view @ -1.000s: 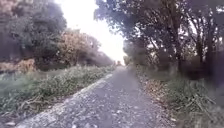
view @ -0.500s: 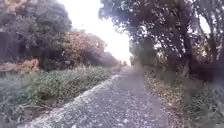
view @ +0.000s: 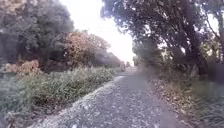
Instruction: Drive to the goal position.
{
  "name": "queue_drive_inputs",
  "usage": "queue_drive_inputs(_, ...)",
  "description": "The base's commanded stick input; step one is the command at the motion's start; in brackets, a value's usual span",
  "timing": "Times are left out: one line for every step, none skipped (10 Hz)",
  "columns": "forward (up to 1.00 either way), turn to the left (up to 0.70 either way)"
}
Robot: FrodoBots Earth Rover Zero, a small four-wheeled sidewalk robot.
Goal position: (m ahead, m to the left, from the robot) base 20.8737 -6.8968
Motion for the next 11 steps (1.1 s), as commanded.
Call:
queue_drive_inputs(0.45, 0.0)
queue_drive_inputs(0.45, 0.0)
queue_drive_inputs(0.45, 0.0)
queue_drive_inputs(0.45, 0.0)
queue_drive_inputs(0.45, -0.19)
queue_drive_inputs(0.45, -0.23)
queue_drive_inputs(0.45, -0.27)
queue_drive_inputs(0.45, -0.27)
queue_drive_inputs(0.45, -0.27)
queue_drive_inputs(0.45, -0.27)
queue_drive_inputs(0.45, -0.27)
